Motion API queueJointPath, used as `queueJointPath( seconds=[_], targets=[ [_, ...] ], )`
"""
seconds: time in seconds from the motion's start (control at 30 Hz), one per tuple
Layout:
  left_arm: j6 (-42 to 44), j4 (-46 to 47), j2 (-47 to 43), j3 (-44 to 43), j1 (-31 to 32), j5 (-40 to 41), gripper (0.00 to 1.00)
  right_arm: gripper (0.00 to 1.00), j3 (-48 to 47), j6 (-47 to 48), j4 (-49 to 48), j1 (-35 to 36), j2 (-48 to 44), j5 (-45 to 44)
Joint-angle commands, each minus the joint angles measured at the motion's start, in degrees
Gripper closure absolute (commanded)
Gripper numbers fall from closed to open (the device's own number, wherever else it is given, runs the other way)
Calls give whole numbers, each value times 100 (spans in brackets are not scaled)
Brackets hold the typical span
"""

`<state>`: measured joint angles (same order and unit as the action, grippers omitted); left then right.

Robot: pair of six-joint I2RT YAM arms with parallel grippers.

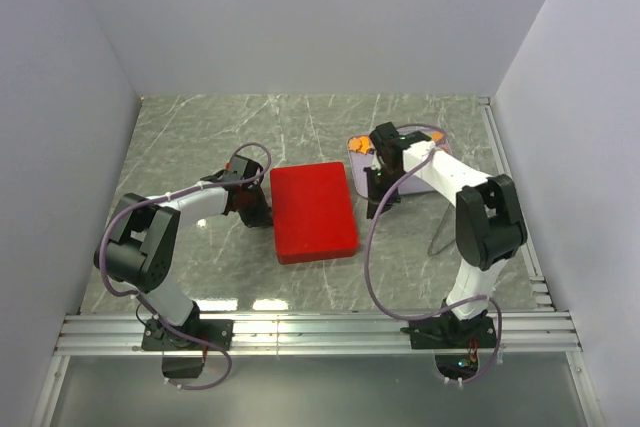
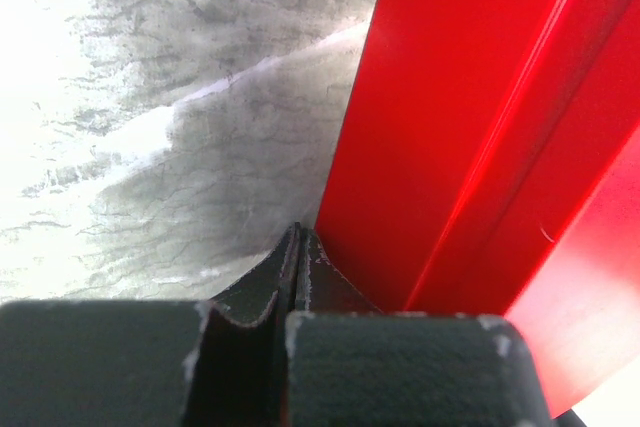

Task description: Pack the cookies

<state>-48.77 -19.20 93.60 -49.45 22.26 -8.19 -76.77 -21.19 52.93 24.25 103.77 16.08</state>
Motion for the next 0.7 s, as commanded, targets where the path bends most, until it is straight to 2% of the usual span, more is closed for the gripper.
queueJointPath(
  seconds=[0.0,0.07,0.17,0.33,0.5,0.67],
  targets=[
    [87,-145,-61,-38,41,10,99,84,57,141,33,-324,-655,-455],
    [114,-163,-44,-65,-2,10,99,87,22,246,112,-333,-997,-605],
    [149,-189,-35,-117,-38,10,99,92,145,431,148,-263,-1507,-317],
    [210,-233,44,-223,-108,10,99,100,961,546,130,325,-2325,386],
    [245,-295,97,-284,-126,28,99,100,2015,309,-274,774,-2800,774],
    [237,-321,132,-276,-126,27,99,100,2017,247,-397,1204,-2643,617]
  ],
)
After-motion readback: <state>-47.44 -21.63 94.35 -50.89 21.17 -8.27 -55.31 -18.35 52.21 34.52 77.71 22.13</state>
